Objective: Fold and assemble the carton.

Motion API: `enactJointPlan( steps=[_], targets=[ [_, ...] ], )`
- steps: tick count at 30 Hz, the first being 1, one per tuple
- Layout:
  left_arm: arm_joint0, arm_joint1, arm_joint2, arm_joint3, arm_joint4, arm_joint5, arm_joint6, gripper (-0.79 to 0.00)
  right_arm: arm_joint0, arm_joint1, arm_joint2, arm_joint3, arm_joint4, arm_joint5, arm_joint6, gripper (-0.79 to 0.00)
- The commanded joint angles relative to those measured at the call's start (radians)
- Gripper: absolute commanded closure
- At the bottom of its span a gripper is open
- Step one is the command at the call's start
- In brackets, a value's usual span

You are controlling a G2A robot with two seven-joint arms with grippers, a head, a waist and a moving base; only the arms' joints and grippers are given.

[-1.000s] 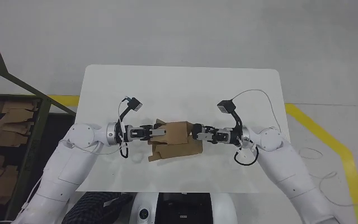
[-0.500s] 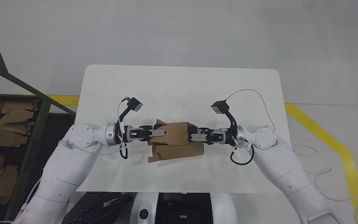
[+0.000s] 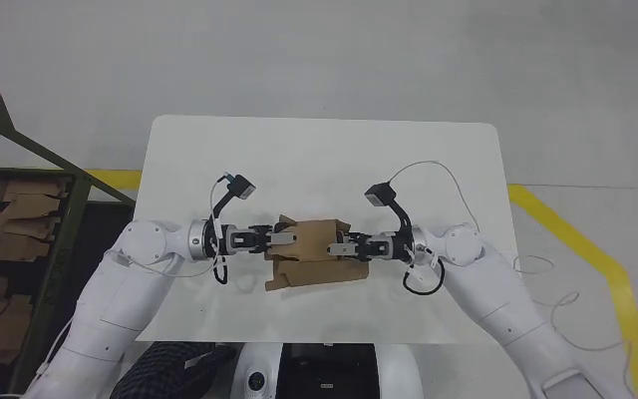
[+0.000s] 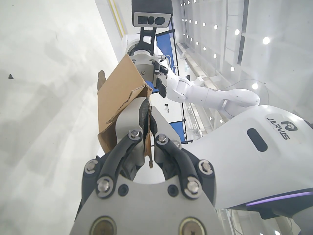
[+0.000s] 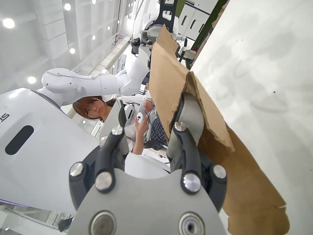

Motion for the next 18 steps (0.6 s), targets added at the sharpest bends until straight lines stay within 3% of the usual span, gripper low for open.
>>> enactJointPlan(
  steps=[1, 4, 11, 18],
  targets=[
    [0.000, 0.000, 0.001, 0.001, -0.001, 0.001, -0.002, 0.000, 0.005, -0.002, -0.004, 0.008, 0.003, 0.001, 0.001, -0.339],
    [0.000, 0.001, 0.002, 0.004, 0.000, 0.002, -0.005, 0.000, 0.013, -0.005, -0.011, 0.020, -0.001, 0.005, 0.005, -0.314],
    [0.001, 0.002, 0.001, 0.008, -0.008, 0.014, -0.019, 0.000, 0.026, -0.010, -0.023, 0.032, -0.016, 0.010, 0.010, -0.028],
    [0.005, 0.005, -0.001, 0.004, -0.007, 0.019, -0.024, 0.000, 0.032, -0.010, -0.027, 0.036, -0.021, 0.015, 0.015, 0.000]
  ],
)
